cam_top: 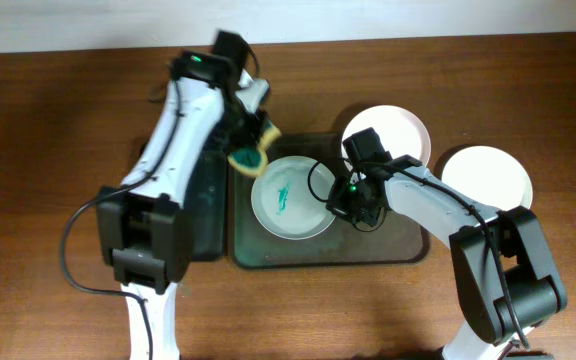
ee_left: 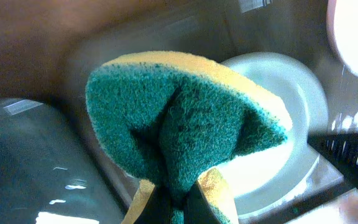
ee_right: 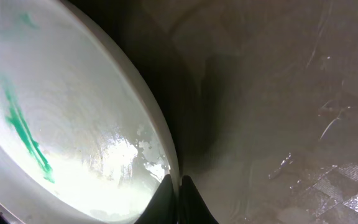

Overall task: Clean dirty plates on tray and stack at the side
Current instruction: 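Scrub the plate with the sponge in the left gripper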

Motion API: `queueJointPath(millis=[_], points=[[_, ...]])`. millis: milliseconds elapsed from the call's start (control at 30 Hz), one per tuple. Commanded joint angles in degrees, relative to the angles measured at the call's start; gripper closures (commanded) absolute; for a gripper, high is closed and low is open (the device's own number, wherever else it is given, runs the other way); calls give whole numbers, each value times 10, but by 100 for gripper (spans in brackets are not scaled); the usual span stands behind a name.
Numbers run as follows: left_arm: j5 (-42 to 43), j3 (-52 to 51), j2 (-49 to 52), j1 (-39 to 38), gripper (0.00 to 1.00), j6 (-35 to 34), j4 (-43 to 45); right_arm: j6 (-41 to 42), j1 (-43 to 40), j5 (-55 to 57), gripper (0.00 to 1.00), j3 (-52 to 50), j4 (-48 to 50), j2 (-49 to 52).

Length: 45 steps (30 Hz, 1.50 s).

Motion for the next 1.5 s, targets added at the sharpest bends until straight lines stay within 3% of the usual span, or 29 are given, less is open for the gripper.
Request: queueJointPath(millis=[0,200,300,400,500,567,633,800,900,967,1100,1200,1300,1333,1467], points=[[26,-99,-3,-37,100,-27,45,-1,-4,-5,96,12,-1,9],[-5,-212,-3,-76,100,-34,168,-1,-4,-9,96,12,-1,9],[-35,-234,-3,-91,100,-26,184,-1,-4,-9,96,12,-1,9],[-27,-235,-3,-101,100,34,178,-1,-4,-9,96,12,-1,9],[121,-235,-3,-108,100,242,146,-1,-4,-9,96,12,-1,9],[130,-234,-3,-107,100,247,155,-1,-4,-9,96,12,-1,9],[114,-231,-3,-101,100,221,174,-1,-4,-9,96,12,-1,9],[-46,-221,-3,-77,100,42,264,-1,-4,-9,96,12,-1,9],[-120,-221,-3,-68,100,-29,309,-1,-4,-9,96,12,-2,9],[-169,-221,-3,-67,100,-70,301,-1,-4,-9,96,12,-2,9],[-170,-221,-3,-69,100,-71,222,-1,-4,-9,96,12,-1,9],[-93,-221,-3,-69,100,8,170,-1,-4,-9,96,12,-1,9],[114,-221,-3,-69,100,208,134,-1,-4,-10,96,12,0,9],[154,-221,-3,-69,100,246,126,-1,-4,-11,96,12,0,9],[175,-221,-3,-68,100,266,140,-2,-4,-11,96,12,1,9]])
